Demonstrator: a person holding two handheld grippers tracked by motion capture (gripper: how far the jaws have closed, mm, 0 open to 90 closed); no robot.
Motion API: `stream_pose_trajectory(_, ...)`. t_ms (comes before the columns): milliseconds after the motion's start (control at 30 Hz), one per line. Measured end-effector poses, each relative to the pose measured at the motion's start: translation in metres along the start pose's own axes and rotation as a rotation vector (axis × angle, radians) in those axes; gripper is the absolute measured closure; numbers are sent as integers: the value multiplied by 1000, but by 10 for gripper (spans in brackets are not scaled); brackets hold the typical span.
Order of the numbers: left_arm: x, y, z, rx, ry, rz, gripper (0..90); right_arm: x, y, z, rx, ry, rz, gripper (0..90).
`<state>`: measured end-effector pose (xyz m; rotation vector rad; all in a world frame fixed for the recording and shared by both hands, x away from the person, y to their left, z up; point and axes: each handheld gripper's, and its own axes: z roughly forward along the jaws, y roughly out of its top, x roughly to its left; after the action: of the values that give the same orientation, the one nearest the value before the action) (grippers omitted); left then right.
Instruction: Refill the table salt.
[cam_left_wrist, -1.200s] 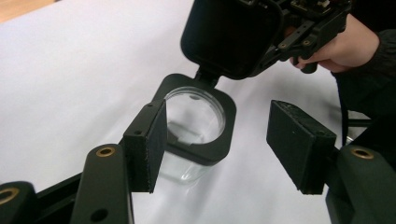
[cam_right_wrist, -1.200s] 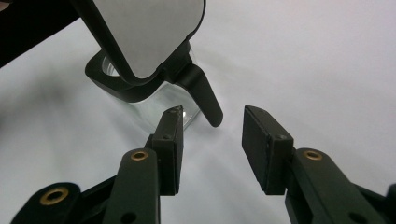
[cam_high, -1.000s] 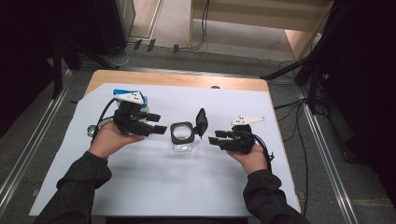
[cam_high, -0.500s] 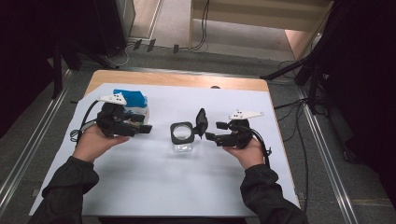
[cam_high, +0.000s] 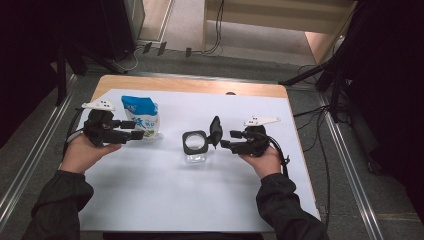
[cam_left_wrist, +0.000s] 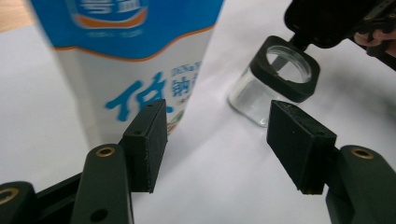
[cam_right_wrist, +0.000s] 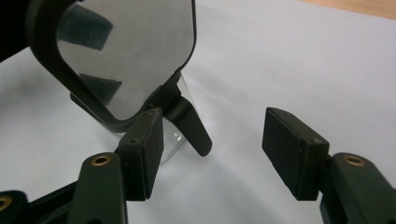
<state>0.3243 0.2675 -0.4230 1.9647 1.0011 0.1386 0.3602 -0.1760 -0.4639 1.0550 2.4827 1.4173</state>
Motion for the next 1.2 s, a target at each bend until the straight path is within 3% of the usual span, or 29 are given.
stream_pose_trajectory(133, 8, -3, -4, -1, 24, 5, 393, -2, -1, 0, 8, -7, 5, 406)
stream_pose_trajectory(267, 19, -5, -8, -5, 39, -11, 393, -1, -2, -1, 5, -11, 3, 420)
stream_pose_trajectory(367, 27, -4, -9, -15, 26, -20, 403, 0, -3, -3, 7, -10, 3, 423)
stream_pose_trajectory(433, 32, -2, -10, -3, 58, -21, 404, 1, -4, -3, 8, -14, 0, 423)
stream_pose_trajectory(600, 43, -1, -11, -29, 63, -43, 395, 2, -8, -7, 0, -26, 0, 424)
stream_pose_trajectory(700, 46, 3, -8, -36, 69, -32, 390, 2, -10, -11, -4, -36, 8, 425)
stream_pose_trajectory(1033, 47, 19, 11, -22, 34, 18, 405, 3, -22, -21, 3, -61, 15, 440)
stream_pose_trajectory(1200, 51, 19, 17, -49, -7, 46, 465, 5, -27, -25, 6, -74, 16, 441)
